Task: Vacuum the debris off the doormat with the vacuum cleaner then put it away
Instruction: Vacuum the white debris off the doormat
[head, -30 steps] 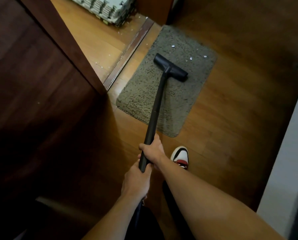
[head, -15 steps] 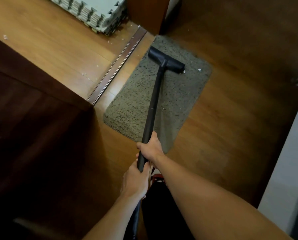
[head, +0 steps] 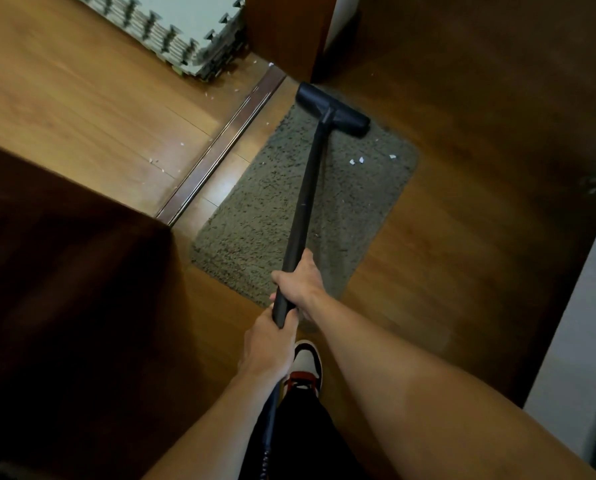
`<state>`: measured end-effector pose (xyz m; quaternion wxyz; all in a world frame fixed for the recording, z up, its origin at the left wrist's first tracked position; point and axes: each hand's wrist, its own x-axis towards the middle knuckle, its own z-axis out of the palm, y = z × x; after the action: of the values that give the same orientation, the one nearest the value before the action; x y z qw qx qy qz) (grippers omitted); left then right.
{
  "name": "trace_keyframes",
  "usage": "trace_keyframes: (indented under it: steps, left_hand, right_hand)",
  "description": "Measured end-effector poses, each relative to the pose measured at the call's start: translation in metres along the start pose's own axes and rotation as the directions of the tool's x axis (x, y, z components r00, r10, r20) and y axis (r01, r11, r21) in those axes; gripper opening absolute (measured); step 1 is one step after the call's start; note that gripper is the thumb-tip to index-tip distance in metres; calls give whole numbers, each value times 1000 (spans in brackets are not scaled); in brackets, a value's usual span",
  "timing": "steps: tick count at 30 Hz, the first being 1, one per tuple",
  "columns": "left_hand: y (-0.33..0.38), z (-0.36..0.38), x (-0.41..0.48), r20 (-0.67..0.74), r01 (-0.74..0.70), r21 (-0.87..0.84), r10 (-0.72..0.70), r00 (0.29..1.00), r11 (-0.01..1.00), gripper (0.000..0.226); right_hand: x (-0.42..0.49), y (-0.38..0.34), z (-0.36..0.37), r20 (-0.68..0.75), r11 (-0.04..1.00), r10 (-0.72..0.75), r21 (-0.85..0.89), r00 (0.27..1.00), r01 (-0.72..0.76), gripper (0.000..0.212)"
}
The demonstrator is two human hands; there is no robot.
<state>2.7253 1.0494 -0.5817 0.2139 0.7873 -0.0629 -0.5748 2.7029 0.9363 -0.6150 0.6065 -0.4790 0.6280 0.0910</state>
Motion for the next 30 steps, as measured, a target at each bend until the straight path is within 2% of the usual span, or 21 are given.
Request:
trace_keyframes:
  steps: [8,21,26,30]
  left_hand:
    - [-31,-8,-18,10,-3,2,3,1000,1000,27]
    - [-142,-53,-95,-6,10,68,-9,1000,998,25]
    - [-158,-66,-108,21,-3,209,-1,1000,978,26]
    - [-152,-60,-110,44,-10,257,-1,999,966,26]
  right_hand:
    - [-23,22,22,-16,1000,-1,-27,1000,0,49]
    - [-116,88,106,21,998,46,50,999,-47,51]
    - [-133,107,123,-5,991,54,127,999,-53,50]
    - [-133,112,115,-38,981,67,184,997,-59,45]
